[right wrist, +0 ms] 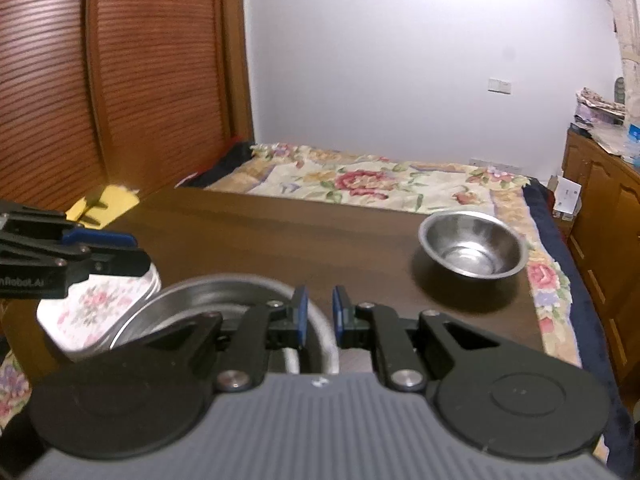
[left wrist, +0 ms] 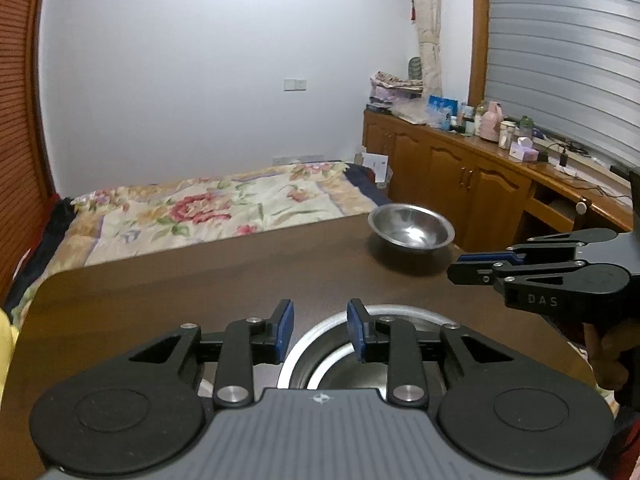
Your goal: Organize plates and bowls
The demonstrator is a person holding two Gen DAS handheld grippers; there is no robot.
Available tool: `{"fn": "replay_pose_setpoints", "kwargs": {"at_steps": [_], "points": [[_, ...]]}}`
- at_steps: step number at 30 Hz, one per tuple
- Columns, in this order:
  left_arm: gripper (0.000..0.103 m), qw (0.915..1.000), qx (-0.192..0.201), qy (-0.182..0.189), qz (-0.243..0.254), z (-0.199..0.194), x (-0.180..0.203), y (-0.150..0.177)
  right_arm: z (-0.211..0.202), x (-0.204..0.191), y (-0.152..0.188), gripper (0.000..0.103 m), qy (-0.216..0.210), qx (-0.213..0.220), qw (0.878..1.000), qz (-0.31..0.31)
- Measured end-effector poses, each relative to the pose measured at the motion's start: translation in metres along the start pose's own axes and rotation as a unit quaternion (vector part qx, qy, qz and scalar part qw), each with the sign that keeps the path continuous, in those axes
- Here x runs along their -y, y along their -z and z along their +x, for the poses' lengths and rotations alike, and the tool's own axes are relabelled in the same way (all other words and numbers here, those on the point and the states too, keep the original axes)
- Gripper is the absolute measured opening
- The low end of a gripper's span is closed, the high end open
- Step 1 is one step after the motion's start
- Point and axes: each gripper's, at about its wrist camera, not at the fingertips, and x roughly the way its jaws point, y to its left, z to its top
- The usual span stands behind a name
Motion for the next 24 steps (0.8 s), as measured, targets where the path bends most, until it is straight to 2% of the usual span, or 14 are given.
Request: {"fn": "replay_pose_setpoints", "kwargs": {"at_steps": [1,3,5,8,11,13,14,17,18,20,24], "points": [[0.036,1.0,0.0,0.002,0.001,0.005,0.001,-0.004,0.0,0.003,-0.002,0.014,0.005,0.003,1.0,0.0],[0.05,1.0,0.002,0.007,0.004,0.013,0.003,-0.012,0.0,0.011,-0.005,0.015,0.014,0.009,1.0,0.002],[0.06,0.9999,0.007,0.01,0.007,0.019,0.005,-0.018,-0.001,0.019,-0.008,0.015,0.02,0.014,1.0,0.007],[0.062,0.9997,0.008,0.018,0.013,0.032,0.008,-0.03,0.0,0.033,-0.011,0.015,0.03,0.019,0.999,0.02],[0.07,0.9995,0.01,0.021,0.021,0.044,0.013,-0.039,0.004,0.048,-0.015,0.017,0.039,0.021,0.999,0.03],[0.07,0.9994,0.007,0.025,0.024,0.052,0.013,-0.044,0.009,0.056,-0.017,0.031,0.049,0.022,0.998,0.03],[0.07,0.9993,0.004,0.029,0.025,0.057,0.014,-0.047,0.011,0.06,-0.018,0.045,0.055,0.024,0.998,0.031],[0.07,0.999,-0.003,0.035,0.029,0.072,0.016,-0.053,0.019,0.071,-0.02,0.051,0.06,0.025,0.997,0.039],[0.07,0.9989,-0.004,0.034,0.032,0.078,0.016,-0.056,0.022,0.075,-0.021,0.06,0.06,0.024,0.997,0.043],[0.07,0.9987,-0.008,0.036,0.037,0.088,0.018,-0.061,0.03,0.082,-0.022,0.071,0.068,0.025,0.996,0.045],[0.071,0.998,-0.021,0.04,0.044,0.11,0.019,-0.068,0.046,0.094,-0.021,0.079,0.084,0.018,0.995,0.047]]}}
